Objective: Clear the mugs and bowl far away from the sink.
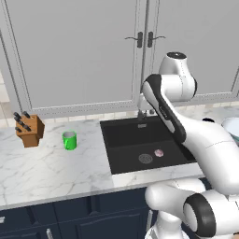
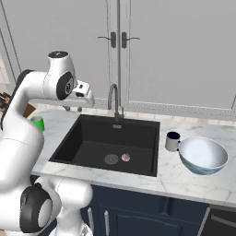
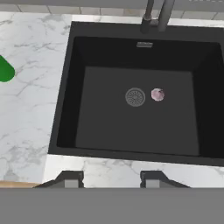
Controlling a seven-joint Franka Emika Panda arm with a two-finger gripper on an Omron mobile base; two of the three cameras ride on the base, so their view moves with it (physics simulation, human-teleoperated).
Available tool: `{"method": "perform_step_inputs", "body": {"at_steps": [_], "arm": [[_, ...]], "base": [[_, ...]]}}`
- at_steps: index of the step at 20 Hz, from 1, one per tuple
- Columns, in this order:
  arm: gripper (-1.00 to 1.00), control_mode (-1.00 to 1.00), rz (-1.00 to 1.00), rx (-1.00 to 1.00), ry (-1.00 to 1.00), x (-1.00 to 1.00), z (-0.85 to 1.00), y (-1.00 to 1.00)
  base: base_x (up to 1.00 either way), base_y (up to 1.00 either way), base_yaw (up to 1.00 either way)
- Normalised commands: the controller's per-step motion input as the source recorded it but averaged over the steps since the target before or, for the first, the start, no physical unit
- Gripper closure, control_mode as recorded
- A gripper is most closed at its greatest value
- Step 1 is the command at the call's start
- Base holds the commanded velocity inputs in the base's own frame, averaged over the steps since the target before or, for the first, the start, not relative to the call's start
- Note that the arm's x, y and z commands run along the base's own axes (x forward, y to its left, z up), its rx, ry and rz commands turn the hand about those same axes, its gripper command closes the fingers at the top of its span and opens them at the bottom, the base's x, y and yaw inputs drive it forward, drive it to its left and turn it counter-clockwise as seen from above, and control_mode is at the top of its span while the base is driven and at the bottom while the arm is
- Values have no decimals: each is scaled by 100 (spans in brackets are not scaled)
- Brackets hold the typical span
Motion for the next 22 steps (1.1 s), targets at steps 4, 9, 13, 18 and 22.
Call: {"method": "perform_step_inputs", "body": {"at_steps": [4, 9, 13, 18, 22], "arm": [[-100, -100, -3, 0, -6, -21, -7, 2], [-100, -100, -12, 0, -6, -52, -21, 78], [-100, -100, -37, -2, 0, -1, -15, 100], [-100, -100, -33, -17, 10, -2, -19, 100], [-100, -100, 1, 0, 9, 10, -35, 100]], "base": [[0, 0, 0], [0, 0, 0], [0, 0, 0], [0, 0, 0], [0, 0, 0]]}}
